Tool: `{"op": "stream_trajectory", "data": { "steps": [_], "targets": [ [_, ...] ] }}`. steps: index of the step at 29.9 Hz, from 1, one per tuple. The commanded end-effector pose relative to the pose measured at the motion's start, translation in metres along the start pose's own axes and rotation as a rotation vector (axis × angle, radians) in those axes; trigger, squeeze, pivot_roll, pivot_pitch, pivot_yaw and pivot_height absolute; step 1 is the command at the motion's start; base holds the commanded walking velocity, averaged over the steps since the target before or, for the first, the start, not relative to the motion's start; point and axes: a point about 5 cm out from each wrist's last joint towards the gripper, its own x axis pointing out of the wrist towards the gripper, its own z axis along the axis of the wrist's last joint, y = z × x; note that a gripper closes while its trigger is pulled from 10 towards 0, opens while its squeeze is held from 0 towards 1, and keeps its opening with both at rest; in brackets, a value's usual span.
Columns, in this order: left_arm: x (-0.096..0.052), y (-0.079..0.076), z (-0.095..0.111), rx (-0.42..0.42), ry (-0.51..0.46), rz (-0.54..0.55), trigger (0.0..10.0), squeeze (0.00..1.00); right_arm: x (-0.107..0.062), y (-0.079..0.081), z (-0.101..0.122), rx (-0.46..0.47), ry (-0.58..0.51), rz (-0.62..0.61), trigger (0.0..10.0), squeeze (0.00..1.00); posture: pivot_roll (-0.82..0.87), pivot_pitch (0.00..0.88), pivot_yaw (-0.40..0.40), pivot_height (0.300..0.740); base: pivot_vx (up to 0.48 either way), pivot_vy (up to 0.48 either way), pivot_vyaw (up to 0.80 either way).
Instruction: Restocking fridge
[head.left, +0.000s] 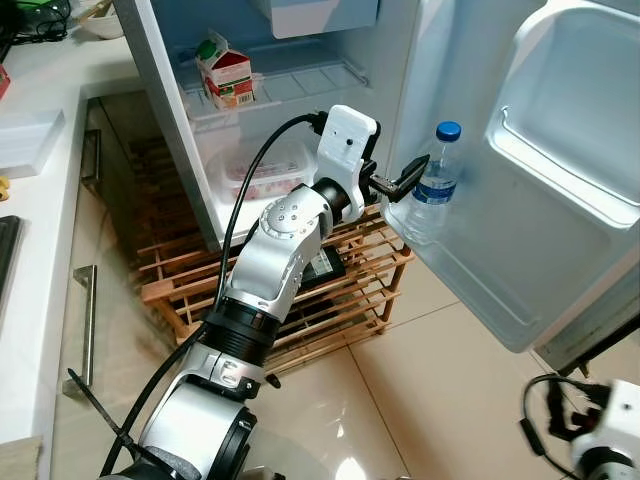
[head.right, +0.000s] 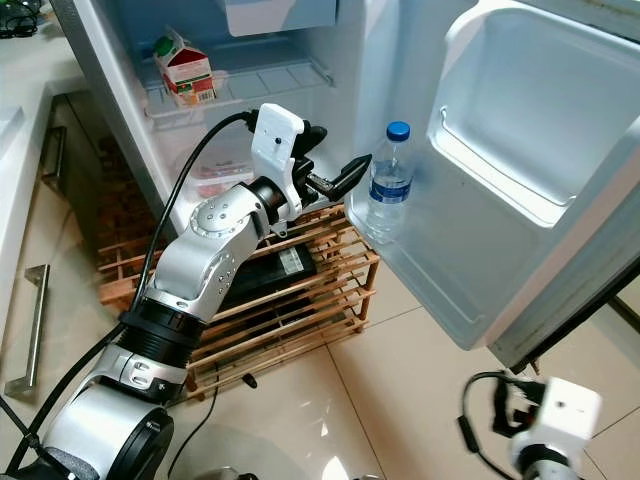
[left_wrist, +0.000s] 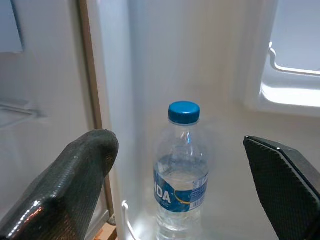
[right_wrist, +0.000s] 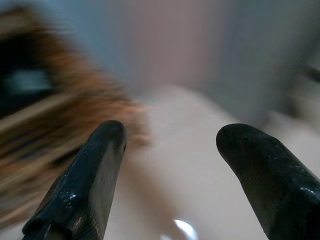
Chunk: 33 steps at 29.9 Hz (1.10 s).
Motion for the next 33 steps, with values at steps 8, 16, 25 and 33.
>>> {"op": "stream_trajectory", "data": {
  "steps": [8,16,25,33],
  "targets": [
    [-0.030,-0.009,-0.008,0.018,0.017,-0.213,10.0,0.00,0.013,0.009,0.011,-0.024,-0.075,0.116,10.0,0.00,-0.07,0.000,-0.006,0.740,0.000,0.000,0.00],
    [-0.084,-0.009,-0.018,0.074,0.140,-0.408,10.0,0.00,0.032,-0.022,-0.010,-0.023,-0.031,0.138,10.0,0.00,-0.06,0.004,-0.006,0.740,0.000,0.000,0.00],
    [-0.124,-0.006,-0.010,0.059,0.186,-0.453,10.0,0.00,0.017,-0.054,0.042,-0.099,-0.219,-0.127,10.0,0.00,-0.04,0.016,0.002,0.740,0.000,0.000,0.00],
    [-0.129,-0.008,-0.003,0.014,0.145,-0.356,10.0,0.00,-0.005,-0.113,0.108,-0.060,-0.471,-0.618,10.0,0.00,-0.04,0.019,0.007,0.740,0.000,0.000,0.00]
  ]
}}
